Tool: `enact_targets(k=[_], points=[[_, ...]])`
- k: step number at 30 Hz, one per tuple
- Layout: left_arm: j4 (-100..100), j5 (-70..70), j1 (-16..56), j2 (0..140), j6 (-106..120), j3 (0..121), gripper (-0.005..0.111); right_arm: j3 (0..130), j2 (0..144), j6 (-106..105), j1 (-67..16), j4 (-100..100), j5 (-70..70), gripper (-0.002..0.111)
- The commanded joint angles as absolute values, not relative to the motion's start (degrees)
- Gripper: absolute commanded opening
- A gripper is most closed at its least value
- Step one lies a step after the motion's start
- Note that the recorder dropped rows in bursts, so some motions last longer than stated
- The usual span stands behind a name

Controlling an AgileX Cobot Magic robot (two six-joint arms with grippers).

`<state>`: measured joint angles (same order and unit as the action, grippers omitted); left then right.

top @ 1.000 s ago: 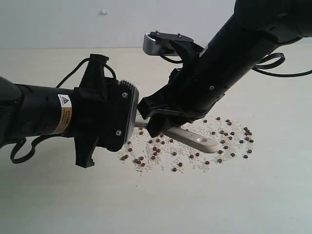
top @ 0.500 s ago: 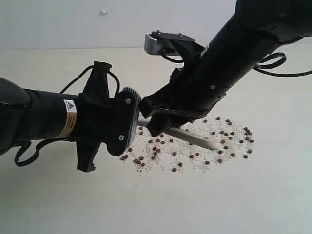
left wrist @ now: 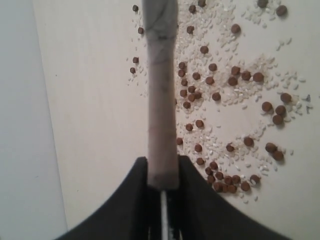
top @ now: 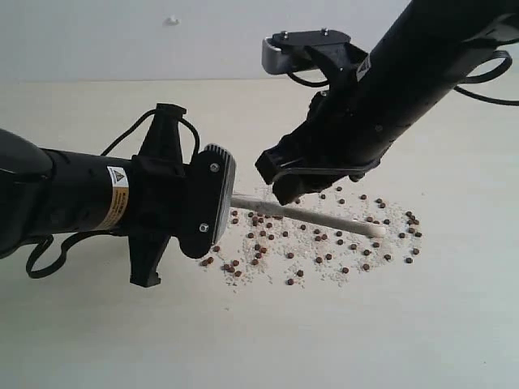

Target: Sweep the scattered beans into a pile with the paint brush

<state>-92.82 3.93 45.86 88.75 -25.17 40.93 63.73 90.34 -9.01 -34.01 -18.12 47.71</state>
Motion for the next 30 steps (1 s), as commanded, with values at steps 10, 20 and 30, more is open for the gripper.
enact_targets(k=[10,20,30], points=[[-81.1,4.4,45.7,88.7,-25.9,41.3,0.000,63.3,71.8,15.9,-33.8,17.1,47.1,0.046],[-67.5,0.0,45.7,88.7,-31.1,41.8,0.000,44.6,46.9,40.0,-33.8,33.7,26.8,0.018],[-67.8,-7.8,45.7,87.6,-41.7,41.7,0.000,25.1,40.0,48.9,-33.8,35.3,6.6,0.018]])
